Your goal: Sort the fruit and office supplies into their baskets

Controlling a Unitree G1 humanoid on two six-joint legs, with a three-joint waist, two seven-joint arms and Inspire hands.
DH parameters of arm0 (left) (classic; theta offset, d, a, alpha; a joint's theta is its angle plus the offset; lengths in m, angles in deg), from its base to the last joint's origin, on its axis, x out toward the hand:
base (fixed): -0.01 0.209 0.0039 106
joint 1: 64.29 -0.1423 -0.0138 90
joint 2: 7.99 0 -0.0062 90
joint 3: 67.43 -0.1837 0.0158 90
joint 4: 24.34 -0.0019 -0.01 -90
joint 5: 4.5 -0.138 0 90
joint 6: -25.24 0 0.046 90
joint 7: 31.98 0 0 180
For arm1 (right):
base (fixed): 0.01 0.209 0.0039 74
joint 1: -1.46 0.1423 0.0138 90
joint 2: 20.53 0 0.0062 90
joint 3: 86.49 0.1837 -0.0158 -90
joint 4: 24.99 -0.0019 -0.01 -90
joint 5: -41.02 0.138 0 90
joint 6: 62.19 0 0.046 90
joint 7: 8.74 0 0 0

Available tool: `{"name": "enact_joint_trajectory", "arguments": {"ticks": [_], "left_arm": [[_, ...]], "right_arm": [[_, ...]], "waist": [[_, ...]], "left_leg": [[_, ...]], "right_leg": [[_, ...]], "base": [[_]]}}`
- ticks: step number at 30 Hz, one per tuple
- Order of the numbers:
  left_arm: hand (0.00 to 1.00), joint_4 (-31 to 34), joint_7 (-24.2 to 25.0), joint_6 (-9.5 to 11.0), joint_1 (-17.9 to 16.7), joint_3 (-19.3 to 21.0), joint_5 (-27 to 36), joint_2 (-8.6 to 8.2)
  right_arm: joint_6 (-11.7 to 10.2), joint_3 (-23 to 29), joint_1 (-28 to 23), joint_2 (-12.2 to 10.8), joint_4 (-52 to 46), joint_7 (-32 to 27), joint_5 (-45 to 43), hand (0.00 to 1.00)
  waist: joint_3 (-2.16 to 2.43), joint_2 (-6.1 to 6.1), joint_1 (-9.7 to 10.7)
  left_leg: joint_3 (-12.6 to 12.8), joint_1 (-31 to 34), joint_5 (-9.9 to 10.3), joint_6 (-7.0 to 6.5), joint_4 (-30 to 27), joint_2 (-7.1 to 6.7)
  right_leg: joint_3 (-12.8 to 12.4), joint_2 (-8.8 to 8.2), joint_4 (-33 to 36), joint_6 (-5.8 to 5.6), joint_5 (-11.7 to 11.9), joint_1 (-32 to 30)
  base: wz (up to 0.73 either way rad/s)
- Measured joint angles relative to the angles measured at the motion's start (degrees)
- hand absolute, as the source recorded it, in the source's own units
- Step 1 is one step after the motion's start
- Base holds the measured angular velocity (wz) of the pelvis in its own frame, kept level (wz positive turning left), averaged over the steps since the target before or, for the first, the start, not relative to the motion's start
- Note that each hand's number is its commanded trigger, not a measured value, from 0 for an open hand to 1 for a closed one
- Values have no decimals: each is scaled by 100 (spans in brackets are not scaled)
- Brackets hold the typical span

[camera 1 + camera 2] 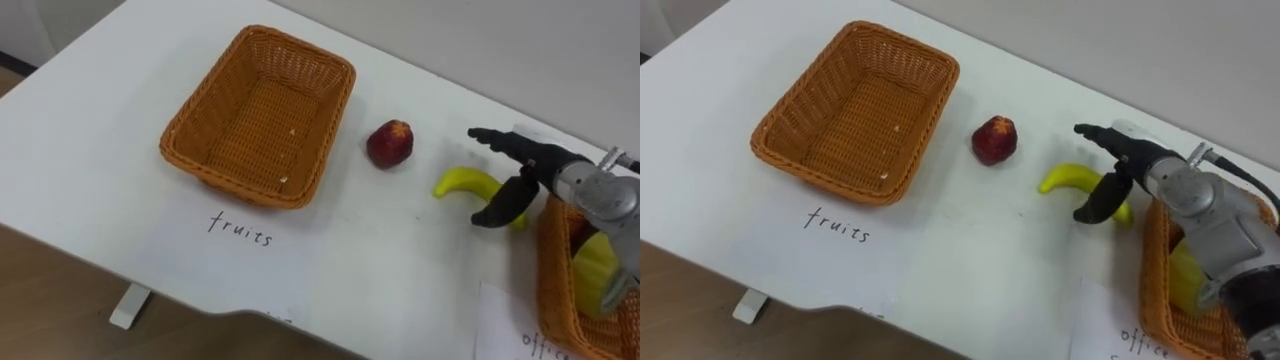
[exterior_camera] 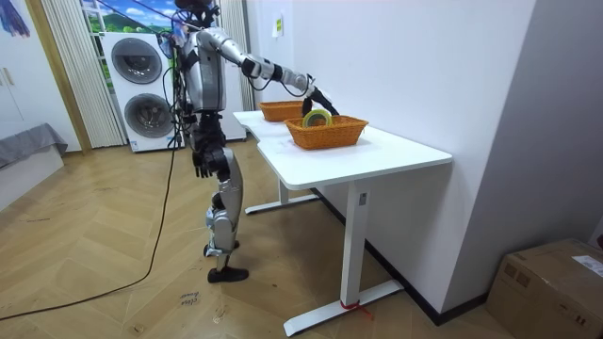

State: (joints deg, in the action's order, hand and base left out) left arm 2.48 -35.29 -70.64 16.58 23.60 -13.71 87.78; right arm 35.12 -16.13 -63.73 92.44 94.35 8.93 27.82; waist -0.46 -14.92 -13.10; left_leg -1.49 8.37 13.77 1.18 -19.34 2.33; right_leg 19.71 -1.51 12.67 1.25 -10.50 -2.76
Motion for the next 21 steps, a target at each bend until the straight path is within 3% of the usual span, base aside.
{"name": "enact_joint_trajectory", "arguments": {"ticks": [6, 10, 21], "left_arm": [[0, -131, 22, -6, 63, 0, -5, 24], [0, -136, 30, 4, 131, -4, -5, 25], [0, 116, -86, -37, 121, -43, 7, -43]], "right_arm": [[27, -175, -1, -1, 54, 112, -425, 0], [27, -209, -2, -1, 94, 127, -666, 0], [36, -390, 124, -4, 580, -130, -753, 0]], "waist": [[-40, -3, -21], [-80, 49, -152], [-115, 101, -305]], "left_leg": [[-2, 19, 1, 0, -4, 2], [-7, 47, 2, 1, 16, 5], [-123, 218, -1, 5, -31, -9]], "right_leg": [[4, 5, 0, 9, 8, -8], [9, 8, 4, 16, 18, -30], [126, 7, -2, 13, 21, -121]], "base": [[0], [0], [5]]}}
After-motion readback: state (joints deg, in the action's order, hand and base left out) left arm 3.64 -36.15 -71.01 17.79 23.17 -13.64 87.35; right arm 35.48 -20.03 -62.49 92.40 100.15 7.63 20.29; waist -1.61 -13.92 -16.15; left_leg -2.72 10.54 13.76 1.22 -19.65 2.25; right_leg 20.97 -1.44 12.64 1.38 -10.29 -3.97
